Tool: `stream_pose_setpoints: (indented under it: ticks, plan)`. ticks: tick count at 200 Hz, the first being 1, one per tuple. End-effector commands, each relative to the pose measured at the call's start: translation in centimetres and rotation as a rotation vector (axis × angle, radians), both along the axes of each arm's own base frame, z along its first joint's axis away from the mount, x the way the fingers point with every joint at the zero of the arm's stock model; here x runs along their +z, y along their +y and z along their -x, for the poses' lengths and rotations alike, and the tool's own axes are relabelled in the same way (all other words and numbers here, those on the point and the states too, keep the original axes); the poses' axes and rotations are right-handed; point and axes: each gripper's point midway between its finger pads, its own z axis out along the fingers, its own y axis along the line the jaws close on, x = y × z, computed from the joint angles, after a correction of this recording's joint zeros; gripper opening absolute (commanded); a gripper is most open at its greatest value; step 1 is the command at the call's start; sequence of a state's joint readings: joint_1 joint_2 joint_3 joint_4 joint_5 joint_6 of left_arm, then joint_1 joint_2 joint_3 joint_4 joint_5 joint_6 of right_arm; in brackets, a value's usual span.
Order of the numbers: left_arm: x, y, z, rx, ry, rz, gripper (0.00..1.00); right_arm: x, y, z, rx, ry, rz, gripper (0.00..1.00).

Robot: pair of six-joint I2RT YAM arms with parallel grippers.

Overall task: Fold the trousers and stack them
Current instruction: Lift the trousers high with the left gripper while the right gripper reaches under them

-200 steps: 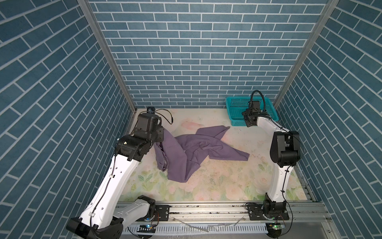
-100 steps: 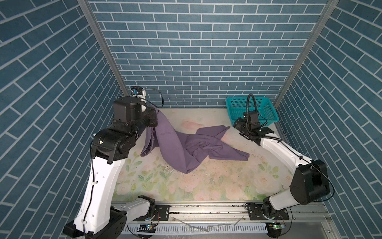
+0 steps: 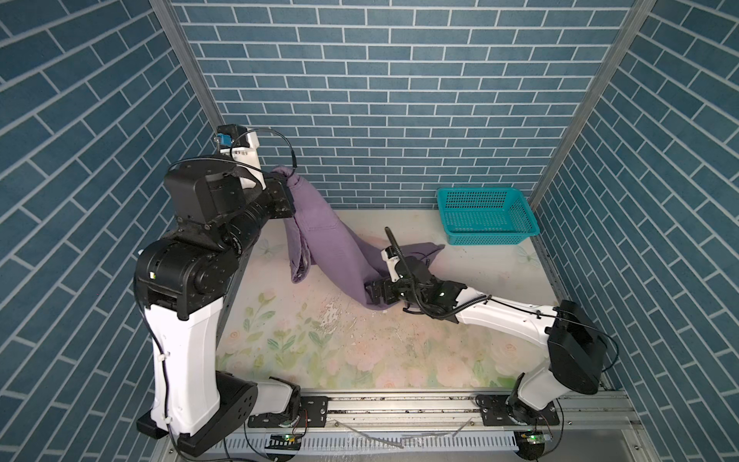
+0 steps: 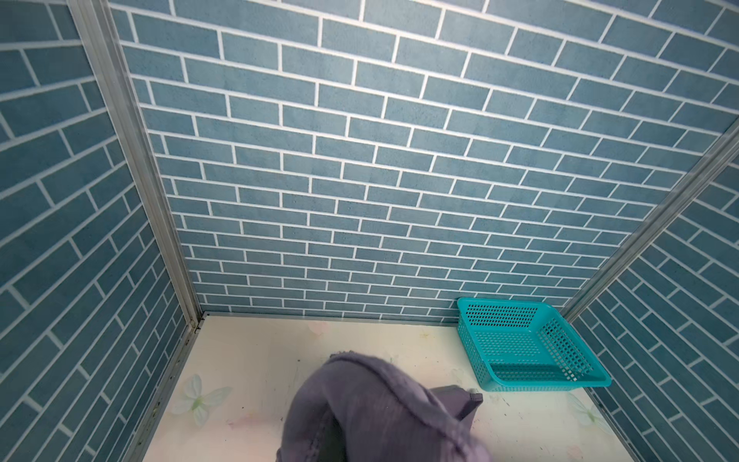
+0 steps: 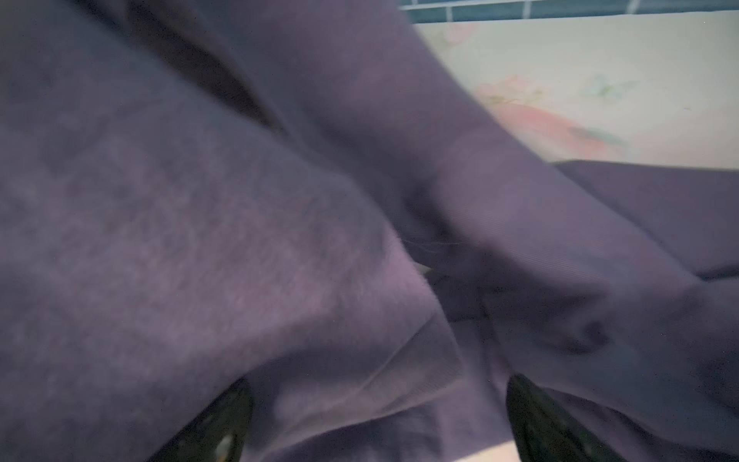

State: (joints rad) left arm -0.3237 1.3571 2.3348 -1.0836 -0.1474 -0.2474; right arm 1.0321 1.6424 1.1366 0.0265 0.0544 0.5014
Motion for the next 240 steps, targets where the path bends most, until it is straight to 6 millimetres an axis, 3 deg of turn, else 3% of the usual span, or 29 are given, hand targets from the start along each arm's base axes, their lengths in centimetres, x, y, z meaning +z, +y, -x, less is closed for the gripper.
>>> stream_pose_setpoints:
  ticks: [1,50,68,87,118,143,167,186,211,226,240]
  plan:
    - [3.0,1.8,1.1,0.075,-0.106,0.037,0.00,1.5,4.0,0.6,0.093,-0.097,-0.022,0.99]
    - [4.7,3.9,2.9,0.165,-0.176,0.041,0.00,0.3,9.4,1.0,0.148,-0.070,-0.039,0.99]
    - [5.1,4.4,3.4,0.181,-0.192,0.033,0.00,0.3,9.6,0.9,0.151,-0.066,-0.035,0.87]
    - [5.3,4.6,3.8,0.185,-0.205,0.027,0.00,-0.1,8.2,0.1,0.119,-0.062,-0.016,0.74]
    - [5.1,5.1,3.9,0.213,-0.208,0.022,0.00,-0.5,3.0,0.1,0.042,-0.100,0.091,0.81]
    - [4.9,5.0,3.5,0.215,-0.217,0.023,0.00,-1.5,-0.5,2.2,0.054,-0.101,0.214,0.84]
    - [4.6,4.8,2.9,0.213,-0.207,0.021,0.00,-2.5,-1.7,5.4,0.128,-0.098,0.317,0.87]
    - [4.2,4.5,2.5,0.207,-0.195,0.021,0.00,-3.6,-0.6,7.0,0.193,-0.078,0.328,0.88]
    - [4.0,4.5,2.3,0.208,-0.186,0.025,0.00,-4.8,3.1,7.3,0.262,-0.046,0.256,0.89]
    - [4.1,4.7,2.6,0.213,-0.186,0.022,0.00,-5.1,5.6,6.0,0.264,-0.071,0.202,0.90]
    - [4.2,5.0,2.9,0.226,-0.185,0.017,0.00,-5.5,7.3,3.7,0.225,-0.056,0.157,0.90]
